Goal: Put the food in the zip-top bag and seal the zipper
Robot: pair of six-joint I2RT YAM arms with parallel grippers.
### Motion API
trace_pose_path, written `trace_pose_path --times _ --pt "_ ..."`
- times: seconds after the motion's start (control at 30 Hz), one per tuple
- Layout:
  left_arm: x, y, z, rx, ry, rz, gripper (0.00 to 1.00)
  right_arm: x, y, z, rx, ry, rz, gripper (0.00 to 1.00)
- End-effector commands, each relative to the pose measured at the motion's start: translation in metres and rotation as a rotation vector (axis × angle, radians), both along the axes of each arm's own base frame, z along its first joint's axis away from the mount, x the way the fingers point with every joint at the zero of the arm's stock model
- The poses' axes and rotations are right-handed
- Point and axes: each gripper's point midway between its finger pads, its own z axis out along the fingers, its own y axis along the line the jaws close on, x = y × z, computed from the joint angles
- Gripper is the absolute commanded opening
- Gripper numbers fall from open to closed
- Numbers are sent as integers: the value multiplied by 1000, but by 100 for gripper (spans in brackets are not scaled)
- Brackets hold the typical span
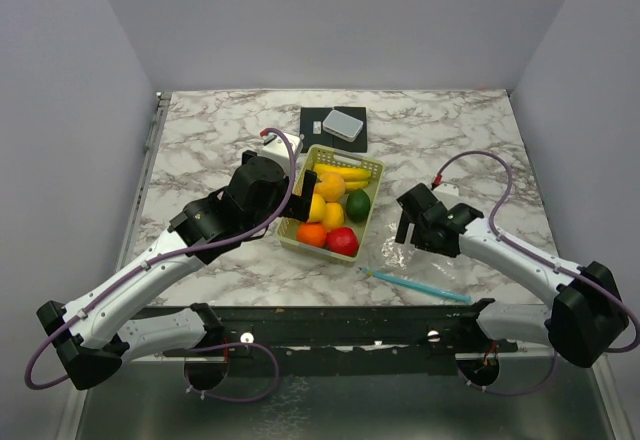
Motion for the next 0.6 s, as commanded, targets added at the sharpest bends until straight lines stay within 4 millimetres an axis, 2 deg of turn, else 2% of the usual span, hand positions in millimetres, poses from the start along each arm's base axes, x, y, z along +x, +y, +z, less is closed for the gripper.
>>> trace_pose_path --times 0.0,0.13,0.27,0.43,0.57 --pt "-2 -4 2 -21 -3 -16 99 5 8 -15 37 10 22 100" --pt "-2 -4 2 -22 -2 -14 99 1 8 -29 55 33 29 94" --pt "-2 -4 3 -27 0 -14 99 -4 8 -41 66 55 33 83" --pt "-2 -4 4 -31 -1 -13 99 -6 7 -47 70 64 38 60" --pt "-1 -5 5 -34 0 -13 99 -6 6 -47 65 66 43 37"
